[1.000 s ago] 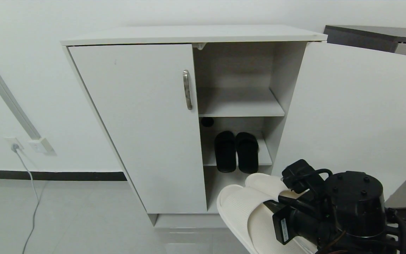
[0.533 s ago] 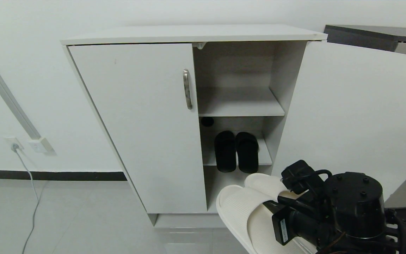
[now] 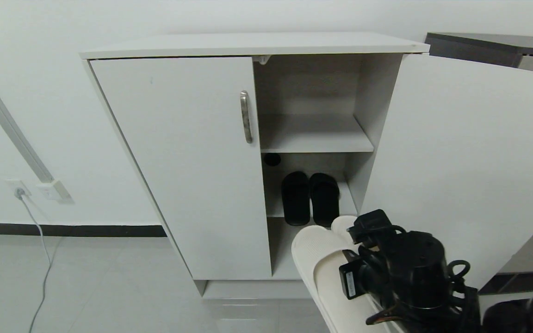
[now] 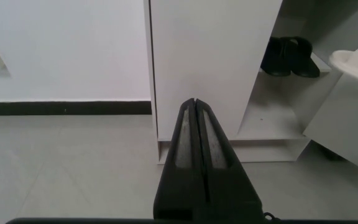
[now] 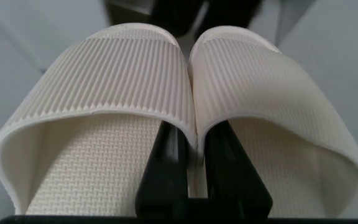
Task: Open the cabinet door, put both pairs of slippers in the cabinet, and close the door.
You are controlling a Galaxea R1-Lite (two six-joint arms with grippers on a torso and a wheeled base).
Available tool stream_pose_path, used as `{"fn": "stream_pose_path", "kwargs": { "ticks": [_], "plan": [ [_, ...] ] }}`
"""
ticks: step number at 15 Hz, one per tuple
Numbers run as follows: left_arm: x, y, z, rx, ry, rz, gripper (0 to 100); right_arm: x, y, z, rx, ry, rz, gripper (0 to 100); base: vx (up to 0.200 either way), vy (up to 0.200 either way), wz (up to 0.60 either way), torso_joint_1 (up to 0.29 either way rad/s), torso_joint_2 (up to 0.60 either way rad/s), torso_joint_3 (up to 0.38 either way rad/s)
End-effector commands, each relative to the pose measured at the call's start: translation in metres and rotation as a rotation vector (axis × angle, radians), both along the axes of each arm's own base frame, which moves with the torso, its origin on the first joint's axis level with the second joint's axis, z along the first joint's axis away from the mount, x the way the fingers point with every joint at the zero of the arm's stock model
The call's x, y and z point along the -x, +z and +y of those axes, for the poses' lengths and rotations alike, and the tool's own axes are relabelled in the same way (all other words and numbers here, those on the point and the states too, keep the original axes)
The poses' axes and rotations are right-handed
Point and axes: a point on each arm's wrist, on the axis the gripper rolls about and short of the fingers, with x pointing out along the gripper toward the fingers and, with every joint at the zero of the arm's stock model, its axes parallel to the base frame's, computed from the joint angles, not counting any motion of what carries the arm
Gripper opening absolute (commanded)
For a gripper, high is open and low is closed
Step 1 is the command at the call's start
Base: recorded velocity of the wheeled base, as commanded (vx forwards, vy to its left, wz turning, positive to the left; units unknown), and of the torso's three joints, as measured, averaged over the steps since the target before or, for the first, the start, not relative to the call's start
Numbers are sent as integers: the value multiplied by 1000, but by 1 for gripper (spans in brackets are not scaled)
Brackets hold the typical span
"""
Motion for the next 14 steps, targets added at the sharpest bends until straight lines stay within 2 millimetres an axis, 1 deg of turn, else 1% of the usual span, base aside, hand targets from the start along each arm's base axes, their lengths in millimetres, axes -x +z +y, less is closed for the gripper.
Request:
{"fn": "stream_pose_path", "kwargs": {
  "ticks": [1,2,3,4,5,7,9,10,13,14],
  "plan": [
    [0,0,0,0,0,-1,0,-24,-41,28,47,-135,26,0,0,0,0,0,0,0],
    [0,0,0,0,-1,1,0,-32,-46,34,31,-184,21,0,0,0,0,0,0,0],
    [0,0,0,-2,-3,-1,0,-39,-42,37,24,-216,16,0,0,0,0,0,0,0],
    [0,0,0,-2,-3,1,0,-41,-33,38,24,-256,0,0,0,0,0,0,0,0],
    [0,0,0,-2,-3,1,0,-43,-18,42,7,-284,-27,0,0,0,0,0,0,0],
    [0,0,0,-2,-3,-1,0,-48,19,48,-45,-296,-64,0,0,0,0,0,0,0],
    [0,0,0,-2,-3,1,0,-59,57,56,-123,-304,-108,0,0,0,0,0,0,0],
    [0,0,0,0,-1,-1,0,-63,71,61,-155,-304,-127,0,0,0,0,0,0,0],
    [0,0,0,0,0,-1,0,-70,94,67,-152,-298,-124,0,0,0,0,0,0,0],
    [0,0,0,0,0,-1,0,-70,99,68,-149,-298,-123,0,0,0,0,0,0,0]
  ]
}}
